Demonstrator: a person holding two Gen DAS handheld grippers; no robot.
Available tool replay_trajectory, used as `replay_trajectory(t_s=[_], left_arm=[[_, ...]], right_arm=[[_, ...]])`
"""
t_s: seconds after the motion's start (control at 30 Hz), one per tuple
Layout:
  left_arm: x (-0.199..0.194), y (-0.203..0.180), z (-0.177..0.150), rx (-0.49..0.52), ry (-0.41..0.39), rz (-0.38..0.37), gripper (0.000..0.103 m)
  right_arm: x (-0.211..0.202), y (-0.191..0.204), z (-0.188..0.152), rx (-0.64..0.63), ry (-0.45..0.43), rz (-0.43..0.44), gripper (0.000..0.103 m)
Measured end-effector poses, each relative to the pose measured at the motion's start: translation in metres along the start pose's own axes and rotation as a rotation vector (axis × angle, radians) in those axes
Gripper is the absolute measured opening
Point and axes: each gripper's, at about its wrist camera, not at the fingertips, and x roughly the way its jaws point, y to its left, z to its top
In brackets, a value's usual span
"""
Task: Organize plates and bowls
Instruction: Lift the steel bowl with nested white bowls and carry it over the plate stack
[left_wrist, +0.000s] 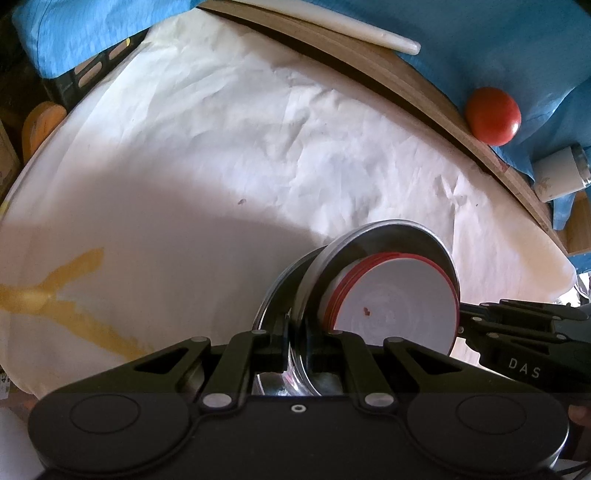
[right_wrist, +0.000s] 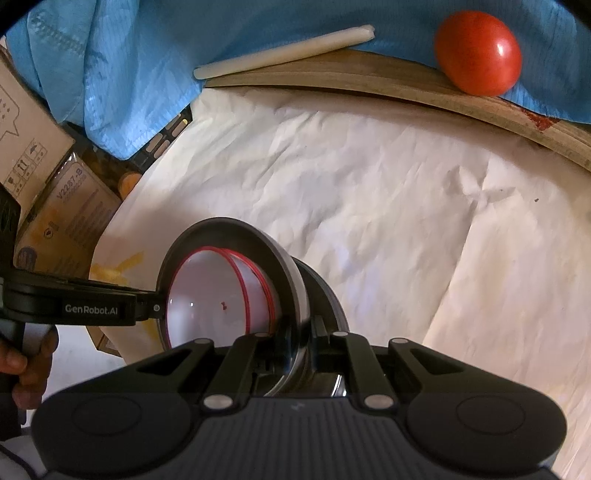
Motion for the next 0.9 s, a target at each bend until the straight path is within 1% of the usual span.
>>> replay_trajectory(t_s=[0.57,0.9], left_arm=[[0.0058,0.0011,-0.0054,0.007,0.041,0.009,0.007],[0.0077,0.0008,-0.0059,0.008,0.057,0.017,0.007]], right_arm=[[0.0053,-0.0016,-0.0046,0.001,0.049,0.005,0.012],[0.0057,-0.0031,-0.0054,0.006,0.062,0.015,0.013]])
